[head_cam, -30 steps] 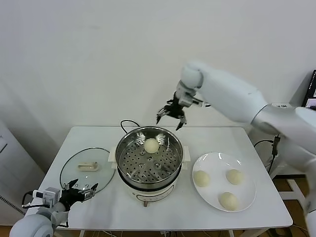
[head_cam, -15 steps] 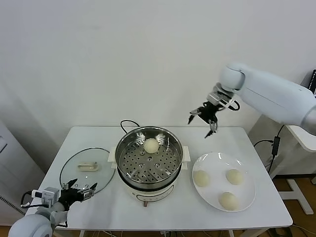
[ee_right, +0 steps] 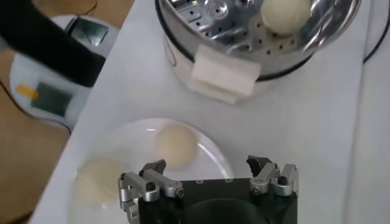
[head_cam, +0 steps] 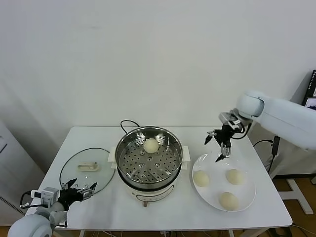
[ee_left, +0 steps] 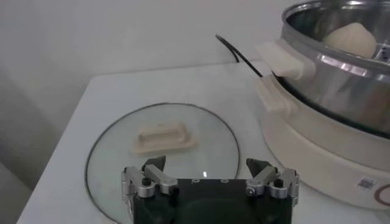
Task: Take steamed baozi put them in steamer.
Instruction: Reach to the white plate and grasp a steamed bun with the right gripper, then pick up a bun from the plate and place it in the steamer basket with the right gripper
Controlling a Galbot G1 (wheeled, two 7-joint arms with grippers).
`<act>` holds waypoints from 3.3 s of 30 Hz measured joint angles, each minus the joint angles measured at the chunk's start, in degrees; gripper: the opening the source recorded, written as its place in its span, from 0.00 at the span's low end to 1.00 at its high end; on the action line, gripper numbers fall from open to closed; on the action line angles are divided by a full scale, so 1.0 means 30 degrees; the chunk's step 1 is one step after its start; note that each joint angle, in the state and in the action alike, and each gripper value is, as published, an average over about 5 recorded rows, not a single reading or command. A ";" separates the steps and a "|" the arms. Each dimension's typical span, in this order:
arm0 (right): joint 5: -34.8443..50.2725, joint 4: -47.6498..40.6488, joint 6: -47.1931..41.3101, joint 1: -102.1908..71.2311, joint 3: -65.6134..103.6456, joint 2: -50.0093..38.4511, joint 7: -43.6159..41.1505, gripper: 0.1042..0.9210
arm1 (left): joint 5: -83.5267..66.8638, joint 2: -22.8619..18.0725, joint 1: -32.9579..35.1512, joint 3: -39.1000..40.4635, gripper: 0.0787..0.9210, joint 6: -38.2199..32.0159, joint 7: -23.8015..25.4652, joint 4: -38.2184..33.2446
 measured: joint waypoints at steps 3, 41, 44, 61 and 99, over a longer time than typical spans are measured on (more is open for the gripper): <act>0.0205 0.0078 -0.0635 -0.0528 0.0021 -0.0076 0.0391 0.88 | 0.0032 -0.0058 -0.0022 0.0005 0.88 0.0056 -0.0021 -0.0026; -0.1685 -0.1236 -0.2622 -0.6515 0.3084 0.1318 0.2912 0.67 | 0.0266 -0.0356 0.0197 0.0004 0.88 0.0171 -0.0054 -0.0215; -0.1829 -0.1170 -0.2635 -0.6565 0.3201 0.1223 0.2909 0.58 | 0.0273 -0.0363 0.0191 0.0004 0.88 0.0176 -0.0059 -0.0226; -0.0801 -0.0065 -0.2582 -0.2751 0.1384 0.0740 0.1728 0.47 | 0.0344 -0.0339 0.0191 -0.0029 0.88 0.0295 -0.0094 -0.0354; 0.8158 0.1078 -0.7241 0.4163 -0.1433 0.6906 0.4560 0.47 | 0.0147 -0.0152 0.0336 -0.0024 0.88 0.0031 -0.0046 -0.0263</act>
